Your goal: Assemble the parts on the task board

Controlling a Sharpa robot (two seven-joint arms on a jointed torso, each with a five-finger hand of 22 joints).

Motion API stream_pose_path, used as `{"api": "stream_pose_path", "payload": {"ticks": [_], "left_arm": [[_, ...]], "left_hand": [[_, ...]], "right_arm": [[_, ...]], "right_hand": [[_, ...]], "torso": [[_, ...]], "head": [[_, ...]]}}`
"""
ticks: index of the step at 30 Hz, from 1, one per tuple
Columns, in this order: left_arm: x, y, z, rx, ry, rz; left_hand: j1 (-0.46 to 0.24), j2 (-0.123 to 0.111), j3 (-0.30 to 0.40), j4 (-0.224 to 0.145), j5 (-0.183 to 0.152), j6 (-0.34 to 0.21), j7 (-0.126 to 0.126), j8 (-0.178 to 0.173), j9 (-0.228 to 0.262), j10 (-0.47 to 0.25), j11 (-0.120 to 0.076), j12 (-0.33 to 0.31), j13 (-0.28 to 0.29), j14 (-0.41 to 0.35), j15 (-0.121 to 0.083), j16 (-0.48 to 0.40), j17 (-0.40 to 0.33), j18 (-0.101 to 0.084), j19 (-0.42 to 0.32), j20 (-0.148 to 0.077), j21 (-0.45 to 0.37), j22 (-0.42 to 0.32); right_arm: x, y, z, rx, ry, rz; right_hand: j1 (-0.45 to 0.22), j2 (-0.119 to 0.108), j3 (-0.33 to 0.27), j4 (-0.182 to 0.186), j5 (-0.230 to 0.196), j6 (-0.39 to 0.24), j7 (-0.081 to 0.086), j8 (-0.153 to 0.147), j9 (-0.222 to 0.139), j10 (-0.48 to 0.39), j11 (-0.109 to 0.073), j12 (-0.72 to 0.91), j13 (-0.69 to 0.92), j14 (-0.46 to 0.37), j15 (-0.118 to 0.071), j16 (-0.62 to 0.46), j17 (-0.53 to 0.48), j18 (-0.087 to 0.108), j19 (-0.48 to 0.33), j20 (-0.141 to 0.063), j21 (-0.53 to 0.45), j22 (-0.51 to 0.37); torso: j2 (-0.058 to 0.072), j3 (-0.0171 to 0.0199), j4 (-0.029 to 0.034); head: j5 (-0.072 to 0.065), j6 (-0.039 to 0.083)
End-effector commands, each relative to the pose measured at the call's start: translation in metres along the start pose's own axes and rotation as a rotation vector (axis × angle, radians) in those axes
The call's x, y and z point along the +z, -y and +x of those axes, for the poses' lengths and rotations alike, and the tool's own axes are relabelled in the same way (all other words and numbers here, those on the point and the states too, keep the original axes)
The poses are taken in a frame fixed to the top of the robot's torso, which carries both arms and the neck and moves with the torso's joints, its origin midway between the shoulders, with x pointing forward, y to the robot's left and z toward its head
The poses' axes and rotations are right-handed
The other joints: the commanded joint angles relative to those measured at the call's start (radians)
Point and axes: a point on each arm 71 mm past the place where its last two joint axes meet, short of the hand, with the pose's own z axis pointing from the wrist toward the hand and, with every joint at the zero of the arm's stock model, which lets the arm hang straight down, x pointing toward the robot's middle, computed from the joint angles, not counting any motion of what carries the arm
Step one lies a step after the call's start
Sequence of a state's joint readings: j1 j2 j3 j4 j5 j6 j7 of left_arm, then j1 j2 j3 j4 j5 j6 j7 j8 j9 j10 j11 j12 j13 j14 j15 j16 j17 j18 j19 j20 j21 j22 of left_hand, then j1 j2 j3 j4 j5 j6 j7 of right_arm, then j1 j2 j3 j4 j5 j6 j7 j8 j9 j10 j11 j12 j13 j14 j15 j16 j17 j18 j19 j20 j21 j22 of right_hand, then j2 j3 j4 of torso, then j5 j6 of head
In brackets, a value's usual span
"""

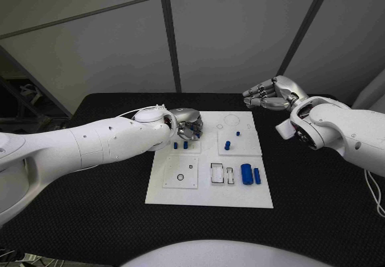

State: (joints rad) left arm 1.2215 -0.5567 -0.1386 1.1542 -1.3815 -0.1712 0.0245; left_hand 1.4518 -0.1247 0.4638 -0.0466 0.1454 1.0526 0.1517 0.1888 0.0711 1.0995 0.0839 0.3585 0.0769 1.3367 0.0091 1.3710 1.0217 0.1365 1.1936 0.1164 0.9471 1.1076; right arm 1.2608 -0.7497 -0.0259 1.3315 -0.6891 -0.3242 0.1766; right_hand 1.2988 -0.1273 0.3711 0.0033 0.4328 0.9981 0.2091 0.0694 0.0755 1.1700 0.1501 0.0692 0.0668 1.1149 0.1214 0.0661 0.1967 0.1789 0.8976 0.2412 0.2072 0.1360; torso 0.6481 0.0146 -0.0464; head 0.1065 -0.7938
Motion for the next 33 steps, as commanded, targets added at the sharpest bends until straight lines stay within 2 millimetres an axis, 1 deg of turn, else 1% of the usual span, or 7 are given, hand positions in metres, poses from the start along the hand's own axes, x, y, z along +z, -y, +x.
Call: {"api": "stream_pose_path", "payload": {"ticks": [1, 6, 11, 16, 21, 27, 33], "left_arm": [[-0.001, 0.003, -0.008, -0.042, 0.03, 0.022], [-0.003, 0.005, -0.023, -0.077, 0.077, 0.031], [-0.007, 0.006, -0.039, -0.106, 0.116, 0.036], [-0.015, 0.001, -0.047, -0.117, 0.127, 0.028], [-0.022, -0.007, -0.049, -0.121, 0.117, 0.007], [-0.035, -0.021, -0.044, -0.127, 0.092, -0.025], [-0.047, -0.033, -0.039, -0.133, 0.076, -0.051]], "left_hand": [[-0.001, -0.002, 0.008, -0.002, -0.006, 0.008, -0.001, -0.007, 0.001, 0.008, -0.001, -0.007, 0.0, 0.007, 0.002, 0.004, -0.004, 0.007, 0.003, -0.002, 0.002, 0.002], [-0.005, -0.004, 0.01, -0.002, -0.007, 0.008, 0.0, -0.01, 0.0, 0.008, 0.0, -0.012, 0.0, 0.005, 0.003, 0.003, -0.009, 0.007, -0.001, -0.002, -0.001, 0.002], [-0.008, -0.005, 0.012, -0.003, -0.007, 0.009, 0.0, -0.012, 0.0, 0.008, 0.001, -0.016, -0.001, 0.003, 0.003, 0.001, -0.014, 0.008, -0.003, -0.001, -0.002, 0.002], [-0.011, -0.005, 0.013, -0.003, -0.007, 0.011, 0.0, -0.012, 0.001, 0.01, 0.001, -0.018, -0.001, 0.003, 0.004, 0.001, -0.015, 0.008, -0.004, -0.001, -0.001, 0.004], [-0.017, -0.007, 0.014, -0.002, -0.007, 0.013, 0.0, -0.014, 0.001, 0.013, 0.001, -0.022, -0.001, 0.003, 0.004, 0.001, -0.016, 0.007, -0.004, 0.0, 0.002, 0.008], [-0.026, -0.012, 0.014, -0.001, -0.007, 0.014, -0.001, -0.017, 0.001, 0.016, 0.0, -0.027, -0.001, 0.004, 0.004, 0.002, -0.017, 0.008, -0.006, 0.001, 0.003, 0.011], [-0.032, -0.016, 0.014, 0.0, -0.005, 0.015, -0.002, -0.019, 0.001, 0.018, 0.0, -0.031, -0.001, 0.004, 0.004, 0.002, -0.019, 0.008, -0.008, 0.001, 0.001, 0.011]], "right_arm": [[0.0, -0.002, -0.001, -0.002, 0.002, -0.014], [0.0, -0.002, -0.001, -0.002, 0.003, -0.013], [0.0, -0.001, -0.002, -0.003, 0.005, -0.011], [0.0, 0.0, -0.003, -0.004, 0.007, -0.009], [-0.001, 0.0, -0.003, -0.004, 0.008, -0.008], [-0.001, 0.0, -0.003, -0.005, 0.008, -0.008], [-0.001, 0.0, -0.004, -0.005, 0.009, -0.007]], "right_hand": [[0.007, 0.004, 0.002, -0.003, 0.005, -0.003, 0.005, 0.0, 0.0, -0.009, 0.001, -0.003, -0.001, -0.002, 0.0, -0.001, -0.001, 0.005, 0.008, -0.001, -0.004, -0.002], [0.007, 0.004, 0.002, -0.003, 0.005, -0.003, 0.005, 0.0, 0.0, -0.009, 0.001, -0.003, -0.001, -0.002, 0.0, -0.001, -0.001, 0.005, 0.008, -0.001, -0.004, -0.002], [0.007, 0.004, 0.002, -0.003, 0.005, -0.003, 0.005, 0.0, 0.0, -0.009, 0.001, -0.003, -0.001, -0.002, 0.0, -0.001, -0.001, 0.005, 0.008, -0.001, -0.004, -0.002], [0.007, 0.004, 0.002, -0.003, 0.005, -0.003, 0.005, 0.0, 0.0, -0.009, 0.001, -0.003, -0.001, -0.002, 0.0, -0.001, -0.001, 0.005, 0.008, -0.001, -0.004, -0.002], [0.007, 0.004, 0.002, -0.003, 0.005, -0.003, 0.005, 0.0, 0.0, -0.009, 0.001, -0.003, -0.001, -0.002, 0.0, -0.001, -0.001, 0.005, 0.008, -0.001, -0.004, -0.002], [0.007, 0.004, 0.002, -0.003, 0.005, -0.003, 0.005, 0.0, 0.0, -0.009, 0.001, -0.003, -0.001, -0.002, 0.0, -0.001, -0.001, 0.005, 0.008, -0.001, -0.004, -0.002], [0.007, 0.004, 0.002, -0.003, 0.005, -0.003, 0.005, 0.0, 0.0, -0.009, 0.001, -0.003, -0.001, -0.002, 0.0, -0.001, -0.001, 0.005, 0.008, -0.001, -0.004, -0.002]], "torso": [[0.0, 0.0002, 0.0], [0.0, 0.0001, 0.0019], [0.0, 0.0004, 0.0013], [0.0, 0.0004, 0.0011], [0.0, 0.0015, 0.0015], [0.0, 0.0, 0.0014], [0.0, -0.0013, 0.0006]], "head": [[0.002, 0.002], [0.001, 0.004], [0.004, 0.007], [0.006, 0.009], [0.007, 0.01], [0.013, 0.011], [0.013, 0.011]]}}
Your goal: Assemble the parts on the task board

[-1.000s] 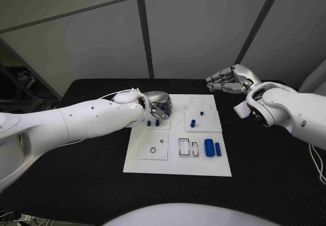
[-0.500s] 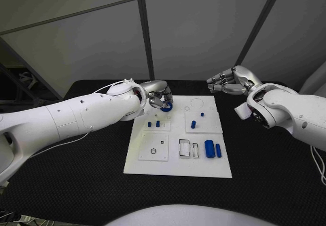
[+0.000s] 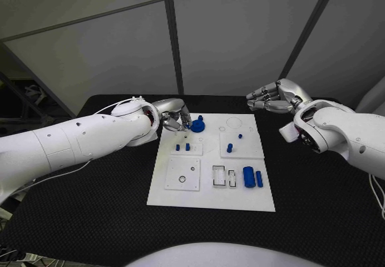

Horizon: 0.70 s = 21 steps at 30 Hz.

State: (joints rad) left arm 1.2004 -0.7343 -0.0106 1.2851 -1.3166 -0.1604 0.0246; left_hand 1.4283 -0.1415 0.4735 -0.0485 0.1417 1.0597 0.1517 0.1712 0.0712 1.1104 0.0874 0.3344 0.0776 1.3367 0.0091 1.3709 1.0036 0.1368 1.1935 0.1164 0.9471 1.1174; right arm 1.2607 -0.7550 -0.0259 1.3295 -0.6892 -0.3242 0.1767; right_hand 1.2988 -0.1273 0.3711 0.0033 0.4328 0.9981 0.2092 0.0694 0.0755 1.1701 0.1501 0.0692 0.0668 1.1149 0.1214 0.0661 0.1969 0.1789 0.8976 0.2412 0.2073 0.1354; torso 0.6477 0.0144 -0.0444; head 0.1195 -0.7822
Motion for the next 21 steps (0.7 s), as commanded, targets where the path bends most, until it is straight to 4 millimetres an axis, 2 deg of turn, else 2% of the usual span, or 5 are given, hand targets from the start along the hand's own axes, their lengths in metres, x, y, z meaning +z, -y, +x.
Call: {"api": "stream_pose_path", "payload": {"ticks": [1, 10, 16, 21], "left_arm": [[-0.0032, -0.0024, 0.0016, -0.008, -0.023, -0.012], [-0.0082, -0.0114, 0.004, -0.01, -0.039, -0.036], [-0.0087, -0.0118, 0.0072, -0.012, -0.051, -0.036], [-0.0063, -0.0112, 0.0096, -0.014, -0.056, -0.036]], "left_hand": [[-0.01, 0.0, 0.004, 0.003, -0.002, 0.008, -0.002, -0.002, 0.001, 0.007, -0.003, -0.008, -0.002, 0.003, 0.004, 0.001, -0.002, 0.008, -0.008, 0.001, 0.001, 0.002], [-0.013, -0.001, 0.004, 0.003, -0.002, 0.009, -0.002, -0.003, 0.001, 0.008, -0.004, -0.009, -0.002, 0.003, 0.004, 0.001, -0.004, 0.008, -0.008, 0.001, 0.002, 0.003], [-0.014, -0.001, 0.005, 0.004, -0.003, 0.01, -0.003, -0.003, 0.001, 0.009, -0.004, -0.01, -0.001, 0.003, 0.004, 0.001, -0.005, 0.008, -0.008, 0.001, 0.002, 0.003], [-0.014, -0.001, 0.005, 0.004, -0.003, 0.01, -0.003, -0.003, 0.001, 0.009, -0.004, -0.01, -0.001, 0.003, 0.004, 0.001, -0.005, 0.008, -0.008, 0.001, 0.002, 0.003]], "right_arm": [[0.0002, -0.0016, -0.001, -0.002, 0.003, -0.011], [0.0004, -0.0015, -0.0007, -0.002, 0.002, -0.011], [0.0006, -0.0015, -0.0006, -0.002, 0.003, -0.012], [0.001, -0.0019, 0.0001, -0.002, 0.001, -0.013]], "right_hand": [[0.007, 0.004, 0.002, -0.003, 0.005, -0.003, 0.005, 0.0, 0.0, -0.009, 0.001, -0.003, -0.001, -0.002, 0.0, -0.001, -0.001, 0.005, 0.008, -0.001, -0.004, -0.001], [0.007, 0.004, 0.002, -0.003, 0.005, -0.003, 0.005, 0.0, 0.0, -0.009, 0.001, -0.003, -0.001, -0.002, 0.0, -0.001, -0.001, 0.005, 0.008, -0.001, -0.004, -0.001], [0.007, 0.004, 0.002, -0.003, 0.005, -0.003, 0.005, 0.0, 0.0, -0.008, 0.001, -0.003, -0.001, -0.002, 0.0, -0.001, -0.001, 0.005, 0.009, -0.001, -0.004, -0.001], [0.006, 0.005, 0.003, -0.003, 0.006, -0.002, 0.006, 0.001, 0.0, -0.008, 0.001, -0.002, -0.001, -0.001, 0.001, -0.001, -0.003, 0.004, 0.01, -0.001, -0.006, -0.003]], "torso": [[0.001, -0.001, -0.0018], [0.0, -0.0004, -0.0035], [0.0, 0.0005, -0.0017], [0.001, 0.0001, -0.0036]], "head": [[0.001, 0.0], [0.003, 0.0], [0.003, 0.002], [0.003, 0.002]]}}
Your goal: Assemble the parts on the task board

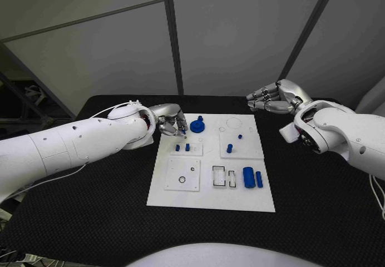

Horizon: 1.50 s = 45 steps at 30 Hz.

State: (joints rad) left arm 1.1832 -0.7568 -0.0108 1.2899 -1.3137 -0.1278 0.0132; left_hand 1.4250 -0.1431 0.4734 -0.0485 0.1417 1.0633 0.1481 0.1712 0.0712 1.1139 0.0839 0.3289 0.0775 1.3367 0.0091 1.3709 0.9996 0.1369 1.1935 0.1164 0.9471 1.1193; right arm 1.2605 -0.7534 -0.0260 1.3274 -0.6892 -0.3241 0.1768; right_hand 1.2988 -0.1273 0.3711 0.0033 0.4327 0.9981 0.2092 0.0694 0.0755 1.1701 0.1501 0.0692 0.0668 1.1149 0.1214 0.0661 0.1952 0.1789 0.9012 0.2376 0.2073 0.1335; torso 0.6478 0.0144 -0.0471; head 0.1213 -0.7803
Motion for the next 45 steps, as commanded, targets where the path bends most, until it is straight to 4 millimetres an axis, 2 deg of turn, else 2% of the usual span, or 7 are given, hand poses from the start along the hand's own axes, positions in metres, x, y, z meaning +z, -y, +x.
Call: {"api": "stream_pose_path", "payload": {"ticks": [1, 18, 26, 30, 45], "left_arm": [[0.002, 0.0, 0.002, -0.004, -0.014, -0.003], [0.013, 0.0, 0.012, -0.008, -0.036, -0.017], [0.013, -0.002, 0.012, -0.01, -0.037, -0.025], [0.012, -0.003, 0.012, -0.01, -0.035, -0.028], [0.013, -0.002, 0.012, -0.01, -0.043, -0.028]], "left_hand": [[-0.011, 0.0, 0.005, 0.004, -0.003, 0.007, 0.001, -0.003, 0.001, 0.006, 0.0, -0.004, -0.001, 0.002, 0.004, 0.001, -0.001, 0.008, -0.008, 0.001, 0.002, 0.002], [-0.018, -0.001, 0.004, 0.006, -0.005, 0.009, 0.0, -0.005, 0.001, 0.008, -0.001, -0.008, -0.001, 0.003, 0.004, 0.001, -0.002, 0.008, -0.01, 0.002, 0.0, 0.002], [-0.017, -0.001, 0.005, 0.006, -0.005, 0.009, 0.0, -0.005, 0.001, 0.009, -0.001, -0.009, -0.001, 0.002, 0.004, 0.001, -0.003, 0.009, -0.011, 0.002, -0.001, 0.002], [-0.016, 0.0, 0.006, 0.005, -0.005, 0.009, 0.0, -0.006, 0.001, 0.009, -0.002, -0.009, -0.001, 0.002, 0.003, 0.001, -0.003, 0.008, -0.009, 0.002, 0.001, 0.004], [-0.016, 0.001, 0.007, 0.004, -0.006, 0.012, -0.001, -0.006, 0.002, 0.012, -0.002, -0.01, 0.0, 0.003, 0.003, 0.002, -0.002, 0.008, -0.008, 0.001, 0.004, 0.007]], "right_arm": [[0.001, -0.002, 0.0, -0.001, 0.001, -0.013], [0.001, -0.003, 0.001, -0.001, -0.001, -0.015], [0.001, -0.003, 0.001, -0.001, -0.001, -0.015], [0.001, -0.003, 0.001, -0.001, -0.001, -0.015], [0.001, -0.003, 0.001, -0.001, -0.002, -0.015]], "right_hand": [[0.006, 0.005, 0.003, -0.003, 0.006, -0.002, 0.006, 0.001, 0.0, -0.008, 0.001, -0.002, -0.001, -0.001, 0.001, -0.001, -0.001, 0.004, 0.007, 0.003, -0.006, -0.001], [0.006, 0.005, 0.003, -0.003, 0.006, -0.002, 0.006, 0.001, 0.0, -0.008, 0.001, -0.002, -0.001, -0.001, 0.001, -0.001, -0.001, 0.004, 0.007, 0.003, -0.006, -0.001], [0.006, 0.005, 0.003, -0.003, 0.006, -0.002, 0.006, 0.001, 0.0, -0.008, 0.001, -0.002, -0.001, -0.001, 0.001, -0.001, -0.001, 0.004, 0.007, 0.003, -0.006, -0.001], [0.006, 0.005, 0.003, -0.003, 0.006, -0.002, 0.006, 0.001, 0.0, -0.008, 0.001, -0.002, -0.001, -0.001, 0.001, -0.001, -0.001, 0.004, 0.007, 0.003, -0.006, -0.001], [0.006, 0.005, 0.003, -0.003, 0.006, -0.002, 0.006, 0.001, 0.0, -0.008, 0.001, -0.002, -0.001, -0.001, 0.001, -0.001, -0.001, 0.004, 0.007, 0.003, -0.006, -0.001]], "torso": [[0.001, 0.0002, -0.001], [0.001, -0.0001, -0.0007], [0.0, 0.0, 0.0009], [0.0, -0.0007, 0.0004], [0.001, 0.0005, -0.0004]], "head": [[0.001, 0.0], [-0.003, -0.003], [-0.003, -0.005], [-0.003, -0.005], [-0.002, -0.007]]}}
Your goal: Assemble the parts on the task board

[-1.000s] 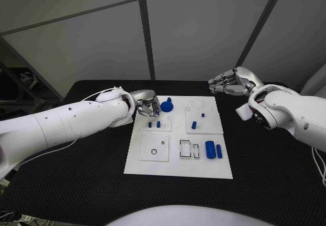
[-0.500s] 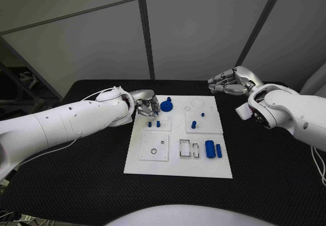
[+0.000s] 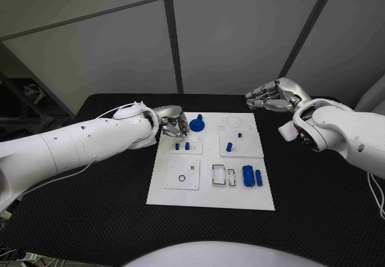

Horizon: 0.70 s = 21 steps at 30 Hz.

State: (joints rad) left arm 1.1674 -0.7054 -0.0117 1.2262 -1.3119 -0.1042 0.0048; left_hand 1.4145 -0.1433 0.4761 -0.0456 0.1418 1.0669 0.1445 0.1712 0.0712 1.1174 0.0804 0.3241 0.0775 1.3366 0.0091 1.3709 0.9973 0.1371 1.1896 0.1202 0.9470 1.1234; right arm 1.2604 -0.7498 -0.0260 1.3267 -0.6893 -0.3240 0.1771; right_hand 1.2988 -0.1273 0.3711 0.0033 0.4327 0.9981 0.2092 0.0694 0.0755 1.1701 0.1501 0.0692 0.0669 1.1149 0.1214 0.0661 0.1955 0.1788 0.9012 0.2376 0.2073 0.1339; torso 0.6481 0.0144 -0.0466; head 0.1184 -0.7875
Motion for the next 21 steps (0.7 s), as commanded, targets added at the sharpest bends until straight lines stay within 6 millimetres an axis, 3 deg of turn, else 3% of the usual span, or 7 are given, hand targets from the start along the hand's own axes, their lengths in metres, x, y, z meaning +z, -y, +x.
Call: {"api": "stream_pose_path", "payload": {"ticks": [1, 21], "left_arm": [[0.0009, 0.0003, 0.0001, -0.002, -0.009, -0.005], [0.0024, -0.0014, 0.002, 0.024, -0.034, -0.021]], "left_hand": [[-0.005, 0.001, 0.005, 0.001, -0.006, 0.008, 0.003, -0.006, 0.002, 0.009, 0.001, -0.005, 0.0, 0.003, 0.003, 0.002, 0.001, 0.007, -0.004, -0.002, 0.004, 0.003], [-0.005, 0.001, 0.005, 0.0, -0.006, 0.012, 0.002, -0.005, 0.003, 0.012, 0.0, -0.005, 0.001, 0.003, 0.002, 0.002, -0.001, 0.007, -0.003, -0.003, 0.005, 0.004]], "right_arm": [[0.0005, -0.002, -0.0003, -0.001, 0.0, -0.013], [0.0001, -0.0017, -0.0007, -0.002, 0.0, -0.012]], "right_hand": [[0.006, 0.005, 0.003, -0.003, 0.006, -0.002, 0.006, 0.001, 0.0, -0.008, 0.001, -0.002, -0.001, -0.001, 0.001, -0.001, -0.001, 0.005, 0.007, 0.003, -0.006, -0.001], [0.006, 0.006, 0.004, -0.003, 0.006, -0.001, 0.006, 0.002, 0.001, -0.007, 0.001, -0.001, -0.001, -0.001, 0.001, -0.001, -0.002, 0.004, 0.008, 0.003, -0.008, -0.002]], "torso": [[0.0, 0.0003, -0.0011], [0.001, 0.0001, -0.0001]], "head": [[0.001, 0.0], [0.0, -0.004]]}}
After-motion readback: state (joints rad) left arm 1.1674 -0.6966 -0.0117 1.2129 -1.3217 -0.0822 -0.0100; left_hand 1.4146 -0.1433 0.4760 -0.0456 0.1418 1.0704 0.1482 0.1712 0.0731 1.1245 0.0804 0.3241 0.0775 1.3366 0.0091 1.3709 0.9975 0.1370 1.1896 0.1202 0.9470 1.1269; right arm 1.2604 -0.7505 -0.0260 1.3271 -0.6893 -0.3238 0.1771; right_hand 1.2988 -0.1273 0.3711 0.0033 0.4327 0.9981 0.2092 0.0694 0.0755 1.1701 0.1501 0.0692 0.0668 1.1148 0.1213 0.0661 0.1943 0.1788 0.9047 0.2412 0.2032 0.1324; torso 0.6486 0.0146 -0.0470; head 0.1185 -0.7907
